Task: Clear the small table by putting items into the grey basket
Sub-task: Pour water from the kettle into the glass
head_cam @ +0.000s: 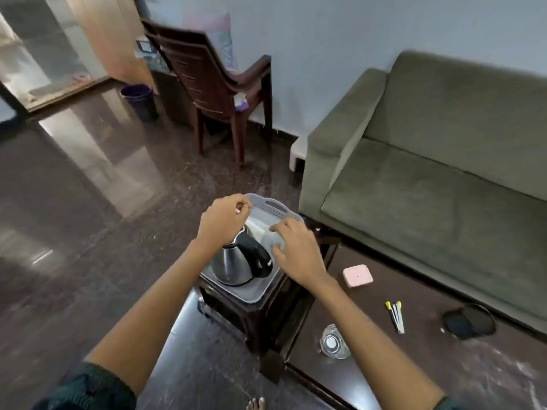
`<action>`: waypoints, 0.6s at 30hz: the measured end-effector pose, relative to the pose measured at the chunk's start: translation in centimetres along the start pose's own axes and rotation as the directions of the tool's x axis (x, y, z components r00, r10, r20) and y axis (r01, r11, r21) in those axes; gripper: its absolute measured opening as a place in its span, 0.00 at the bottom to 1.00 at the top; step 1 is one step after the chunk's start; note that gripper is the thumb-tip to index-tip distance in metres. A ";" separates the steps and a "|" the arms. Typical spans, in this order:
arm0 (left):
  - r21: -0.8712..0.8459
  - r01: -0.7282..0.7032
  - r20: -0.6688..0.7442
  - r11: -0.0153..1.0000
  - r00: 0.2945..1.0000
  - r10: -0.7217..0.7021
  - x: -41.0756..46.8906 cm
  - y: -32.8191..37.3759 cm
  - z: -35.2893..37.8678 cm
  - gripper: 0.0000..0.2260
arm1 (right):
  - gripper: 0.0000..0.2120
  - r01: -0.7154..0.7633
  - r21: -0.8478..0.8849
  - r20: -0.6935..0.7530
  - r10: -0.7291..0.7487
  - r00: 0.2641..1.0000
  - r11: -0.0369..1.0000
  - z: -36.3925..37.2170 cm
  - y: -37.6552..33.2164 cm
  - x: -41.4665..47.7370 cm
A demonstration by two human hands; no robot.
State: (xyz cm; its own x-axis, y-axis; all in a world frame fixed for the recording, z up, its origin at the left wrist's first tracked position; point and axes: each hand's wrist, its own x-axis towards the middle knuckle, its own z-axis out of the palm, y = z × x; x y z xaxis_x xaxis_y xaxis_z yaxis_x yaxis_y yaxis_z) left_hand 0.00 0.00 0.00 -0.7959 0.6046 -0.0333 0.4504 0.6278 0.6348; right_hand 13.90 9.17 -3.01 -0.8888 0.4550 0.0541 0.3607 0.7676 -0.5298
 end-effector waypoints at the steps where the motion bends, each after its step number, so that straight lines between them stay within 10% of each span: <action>1: -0.048 0.039 0.026 0.998 0.999 -0.038 0.5 -1.2 0.4 0.07 | 0.19 -0.028 0.071 0.070 0.023 0.997 0.997 1.4 0.1 0.7; 5: -0.220 0.130 0.069 0.967 0.991 -0.117 1.4 -5.3 2.5 0.09 | 0.25 -0.156 0.161 0.305 0.101 0.947 0.975 5.2 0.5 2.9; 18: -0.282 0.126 0.198 0.951 0.978 -0.071 3.7 -8.7 3.7 0.10 | 0.16 -0.486 0.141 0.432 0.388 0.814 0.862 12.1 2.3 8.1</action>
State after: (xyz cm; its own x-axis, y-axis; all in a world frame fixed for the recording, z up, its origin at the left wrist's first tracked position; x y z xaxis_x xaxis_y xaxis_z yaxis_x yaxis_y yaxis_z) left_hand -5.41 -1.40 -8.55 -0.7301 0.6435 -0.2300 0.2141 0.5350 0.8173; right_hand 4.14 9.16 -13.99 -0.7057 0.4733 -0.5273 0.7032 0.3769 -0.6028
